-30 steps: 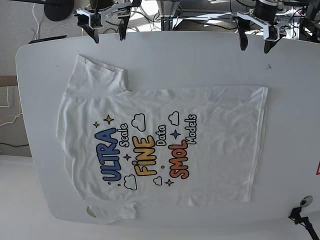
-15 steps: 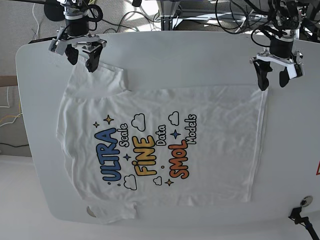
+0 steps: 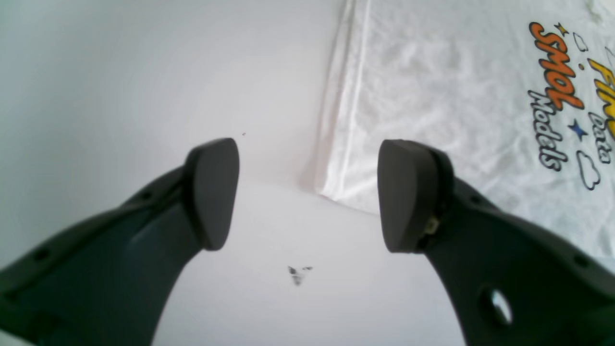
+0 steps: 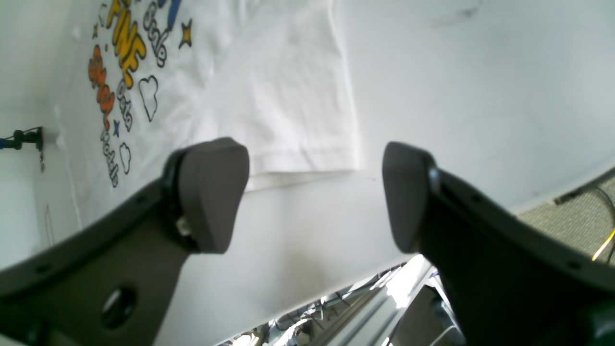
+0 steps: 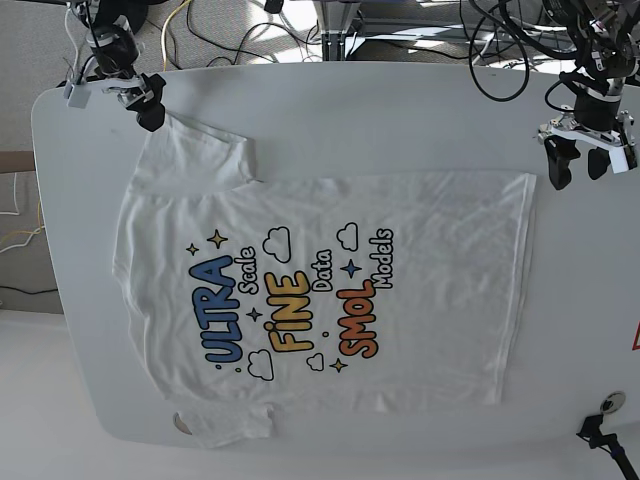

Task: Fold the T-shirt properly
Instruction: 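Lower both grippers onto the shirt's shoulder corners by the collar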

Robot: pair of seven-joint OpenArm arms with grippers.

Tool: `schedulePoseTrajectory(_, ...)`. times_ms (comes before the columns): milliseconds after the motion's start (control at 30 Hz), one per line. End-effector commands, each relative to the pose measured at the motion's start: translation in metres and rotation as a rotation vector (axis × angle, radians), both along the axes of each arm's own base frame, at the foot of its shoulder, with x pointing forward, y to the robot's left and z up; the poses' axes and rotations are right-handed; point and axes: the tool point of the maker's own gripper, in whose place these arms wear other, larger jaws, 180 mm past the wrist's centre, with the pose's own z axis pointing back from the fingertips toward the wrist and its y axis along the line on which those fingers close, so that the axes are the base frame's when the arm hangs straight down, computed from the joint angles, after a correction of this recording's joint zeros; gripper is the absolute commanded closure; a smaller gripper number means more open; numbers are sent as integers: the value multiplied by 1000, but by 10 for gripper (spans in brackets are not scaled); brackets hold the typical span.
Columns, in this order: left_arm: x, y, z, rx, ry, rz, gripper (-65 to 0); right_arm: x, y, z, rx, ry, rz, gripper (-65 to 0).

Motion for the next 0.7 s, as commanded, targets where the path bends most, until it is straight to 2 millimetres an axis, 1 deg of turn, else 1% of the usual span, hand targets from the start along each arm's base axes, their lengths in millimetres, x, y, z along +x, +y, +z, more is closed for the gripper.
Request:
schedulePoseTrajectory(0, 4, 4, 11, 38, -31, -6, -420, 1, -2, 2, 8, -25, -22, -448)
schedulePoseTrajectory(67, 4, 5, 10, 47, -24, -5, -420, -4, 2, -12, 37, 9, -26, -448)
schedulePoseTrajectory(133, 3, 6, 6, 40, -17, -2, -420, 0, 7, -21, 64, 20, -18, -448)
schedulePoseTrajectory(200, 3, 6, 6, 40, -16, -2, -420, 0, 9, -29, 79, 32, -21, -448)
schedulePoseTrajectory(267, 2, 6, 6, 40, -14, -2, -420, 6, 10, -29, 86, 22, -25, -448)
schedulePoseTrajectory(367, 2, 6, 5, 40, -13, -2, -420, 16, 19, -28, 99, 7, -5, -448)
schedulePoseTrajectory(500, 2, 6, 5, 40, -13, -2, -420, 26, 21, -25, 104, -16, -2, -448)
schedulePoseTrajectory(567, 2, 6, 5, 40, -13, -2, -420, 27, 25, -26, 110, -12, 5, -445)
schedulePoseTrajectory(600, 2, 6, 6, 42, -13, -3, -420, 27, 25, -26, 111, -12, 6, -434)
schedulePoseTrajectory(667, 2, 6, 6, 42, -13, -3, -420, 28, 25, -25, 109, -17, 10, -366)
